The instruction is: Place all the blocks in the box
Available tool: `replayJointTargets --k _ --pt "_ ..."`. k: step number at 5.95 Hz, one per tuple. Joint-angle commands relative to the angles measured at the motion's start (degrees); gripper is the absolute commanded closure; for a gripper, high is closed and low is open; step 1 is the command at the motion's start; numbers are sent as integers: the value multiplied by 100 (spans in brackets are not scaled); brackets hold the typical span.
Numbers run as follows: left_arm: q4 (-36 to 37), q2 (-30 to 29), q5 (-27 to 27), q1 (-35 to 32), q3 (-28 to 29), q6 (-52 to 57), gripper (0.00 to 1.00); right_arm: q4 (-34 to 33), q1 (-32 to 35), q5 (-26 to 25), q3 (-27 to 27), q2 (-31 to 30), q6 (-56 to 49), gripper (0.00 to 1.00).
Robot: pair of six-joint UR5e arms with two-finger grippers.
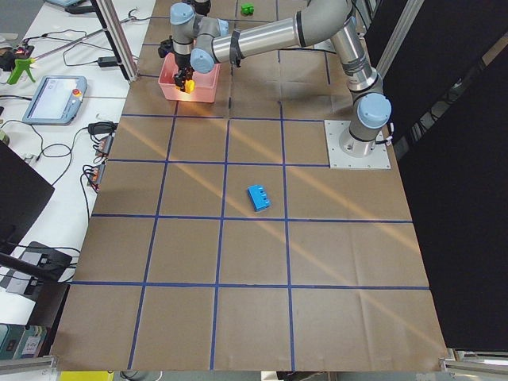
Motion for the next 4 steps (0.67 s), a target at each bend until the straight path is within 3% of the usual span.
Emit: replayJointTargets --k 1,4 --pt "80 -202 5 -401 36 -441 83 538 7 -21 -77 -535 0 74" --pt "406 -774 6 -384 28 -1444 83 1813 33 -29 -50 -1669 9 74"
